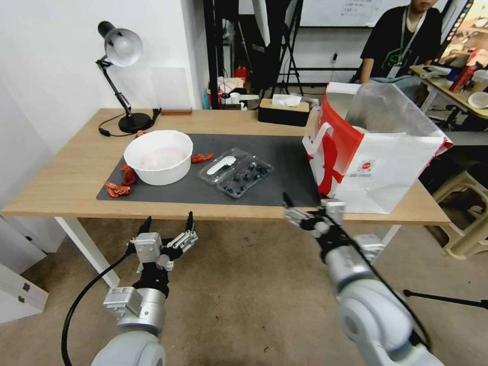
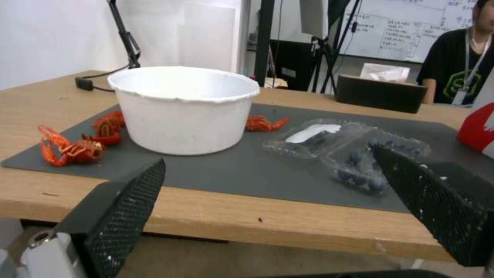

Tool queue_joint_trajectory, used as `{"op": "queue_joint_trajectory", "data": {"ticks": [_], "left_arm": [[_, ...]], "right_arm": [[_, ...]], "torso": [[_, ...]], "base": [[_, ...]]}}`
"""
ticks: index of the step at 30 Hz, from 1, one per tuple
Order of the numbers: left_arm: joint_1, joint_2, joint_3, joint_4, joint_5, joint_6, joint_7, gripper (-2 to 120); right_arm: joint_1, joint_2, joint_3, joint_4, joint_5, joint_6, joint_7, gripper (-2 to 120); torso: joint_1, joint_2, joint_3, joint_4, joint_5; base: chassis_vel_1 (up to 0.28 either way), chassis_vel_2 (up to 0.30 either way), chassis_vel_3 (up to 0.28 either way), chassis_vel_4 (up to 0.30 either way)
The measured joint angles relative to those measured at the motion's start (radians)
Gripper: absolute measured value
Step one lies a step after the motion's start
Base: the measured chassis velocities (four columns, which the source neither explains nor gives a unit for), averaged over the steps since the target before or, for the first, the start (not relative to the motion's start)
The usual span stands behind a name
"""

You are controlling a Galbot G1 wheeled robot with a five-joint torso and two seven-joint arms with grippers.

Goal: Close the takeout container lid, then place the container into the takeout bag.

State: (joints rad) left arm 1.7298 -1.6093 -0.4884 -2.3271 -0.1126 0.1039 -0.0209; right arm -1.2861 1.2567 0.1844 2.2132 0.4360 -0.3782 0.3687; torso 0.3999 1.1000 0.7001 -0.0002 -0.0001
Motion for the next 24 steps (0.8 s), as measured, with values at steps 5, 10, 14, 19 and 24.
{"op": "queue_joint_trajectory", "data": {"ticks": [5,10,14,19,24], "left_arm": [[0.001,0.000,-0.015,0.004,0.000,-0.005,0.000,100],[0.001,0.000,-0.021,0.004,0.000,-0.008,-0.001,100],[0.001,0.001,-0.032,0.010,-0.003,-0.017,-0.005,100],[-0.001,0.001,-0.035,0.016,-0.006,-0.021,-0.006,100],[-0.005,0.001,-0.035,0.021,-0.007,-0.021,-0.007,100]], "right_arm": [[0.194,0.015,-0.142,-0.115,0.070,-0.054,0.163,100],[0.247,0.034,-0.189,-0.158,0.087,-0.072,0.211,100],[0.337,0.095,-0.275,-0.249,0.103,-0.113,0.316,100],[0.380,0.129,-0.303,-0.298,0.121,-0.142,0.374,100],[0.438,0.166,-0.323,-0.357,0.181,-0.184,0.458,100]], "torso": [[0.000,0.000,0.000,0.0003,-0.0001],[0.000,0.000,0.000,0.0002,-0.0001],[0.000,0.000,0.000,0.0002,-0.0002],[0.000,0.000,0.000,0.0001,0.0000],[0.000,0.000,0.000,0.0002,0.0001]], "base": [[0.000,0.000,0.000,0.000],[0.000,0.000,0.000,0.000],[0.000,0.000,0.000,0.000],[0.000,0.000,0.000,0.000],[0.000,0.000,0.000,0.000]]}}
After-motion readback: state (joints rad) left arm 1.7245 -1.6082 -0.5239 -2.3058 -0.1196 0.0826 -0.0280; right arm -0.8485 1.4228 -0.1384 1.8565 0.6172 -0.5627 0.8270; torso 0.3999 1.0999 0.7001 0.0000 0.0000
